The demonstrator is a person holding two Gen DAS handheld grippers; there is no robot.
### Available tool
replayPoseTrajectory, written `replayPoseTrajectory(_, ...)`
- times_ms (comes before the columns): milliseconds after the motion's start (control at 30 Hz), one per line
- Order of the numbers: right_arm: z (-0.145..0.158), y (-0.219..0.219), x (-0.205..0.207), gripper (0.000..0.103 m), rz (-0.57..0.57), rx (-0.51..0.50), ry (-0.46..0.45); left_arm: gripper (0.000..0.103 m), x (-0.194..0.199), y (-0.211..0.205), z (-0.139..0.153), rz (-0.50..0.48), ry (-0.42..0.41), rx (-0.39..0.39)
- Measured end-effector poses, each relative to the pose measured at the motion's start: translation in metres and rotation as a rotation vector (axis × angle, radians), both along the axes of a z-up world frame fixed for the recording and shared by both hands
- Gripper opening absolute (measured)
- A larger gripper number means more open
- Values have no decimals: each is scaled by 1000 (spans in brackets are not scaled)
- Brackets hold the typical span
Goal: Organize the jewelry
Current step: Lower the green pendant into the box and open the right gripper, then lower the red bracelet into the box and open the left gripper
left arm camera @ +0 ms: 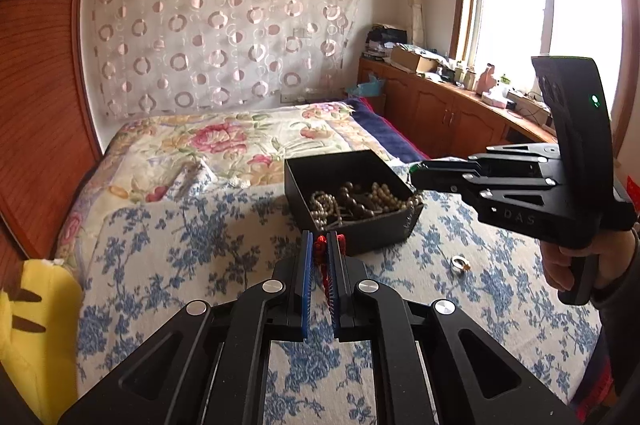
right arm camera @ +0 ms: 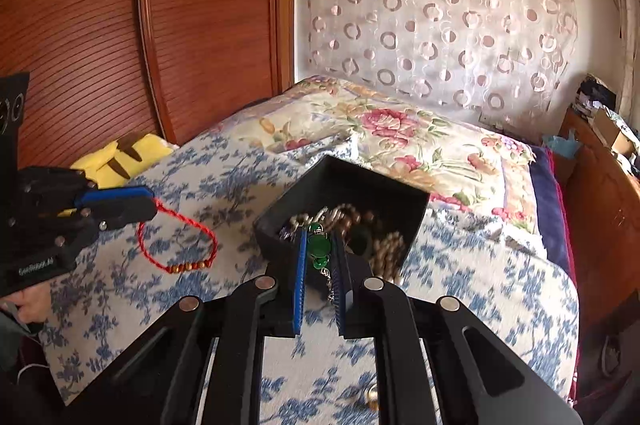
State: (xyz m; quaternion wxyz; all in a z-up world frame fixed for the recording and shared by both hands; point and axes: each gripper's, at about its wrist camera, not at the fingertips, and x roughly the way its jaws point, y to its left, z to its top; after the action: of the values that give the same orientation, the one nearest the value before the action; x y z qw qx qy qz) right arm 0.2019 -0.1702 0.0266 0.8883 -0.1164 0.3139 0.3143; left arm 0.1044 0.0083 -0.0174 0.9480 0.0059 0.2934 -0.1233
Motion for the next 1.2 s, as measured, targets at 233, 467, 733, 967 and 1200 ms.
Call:
replayPoseTrajectory(233,4,2,32,13,-48,3,-8,6,10,-1,3,6,-4,12)
replayPoseTrajectory(467,-7,1,62,14,-94,10,34,6,24,-6,13,2,-15,26)
replayPoseTrajectory(733,-19,-8,69,25,-103,29,86,6,48,-16,27,0,-34,60)
replayPoseTrajectory(967,-21,-23,63,27,-121,31,91,6,71,-30,28,-7,-31,90)
replayPoseTrajectory(1200,-30,-53,48,27,-140,10,90,6,91,-42,22,-7,-13,106)
